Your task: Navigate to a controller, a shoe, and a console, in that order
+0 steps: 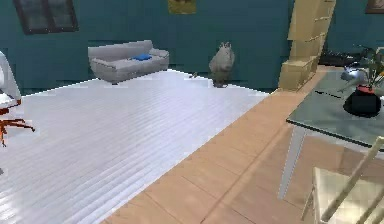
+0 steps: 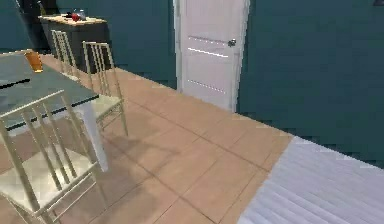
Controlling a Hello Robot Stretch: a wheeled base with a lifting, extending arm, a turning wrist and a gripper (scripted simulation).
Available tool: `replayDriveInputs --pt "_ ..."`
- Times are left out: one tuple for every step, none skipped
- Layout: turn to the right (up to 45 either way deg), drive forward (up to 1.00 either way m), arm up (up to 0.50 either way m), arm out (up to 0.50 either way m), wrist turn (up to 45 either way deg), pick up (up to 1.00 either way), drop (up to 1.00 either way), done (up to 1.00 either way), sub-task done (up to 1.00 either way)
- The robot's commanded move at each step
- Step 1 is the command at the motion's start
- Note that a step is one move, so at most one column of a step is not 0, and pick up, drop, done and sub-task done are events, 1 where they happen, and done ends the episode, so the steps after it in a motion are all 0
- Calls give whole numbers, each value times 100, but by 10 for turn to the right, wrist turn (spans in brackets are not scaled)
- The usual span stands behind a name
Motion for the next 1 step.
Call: replayDriveInputs --pt "0 100 0 0 0 0 0 0 0"
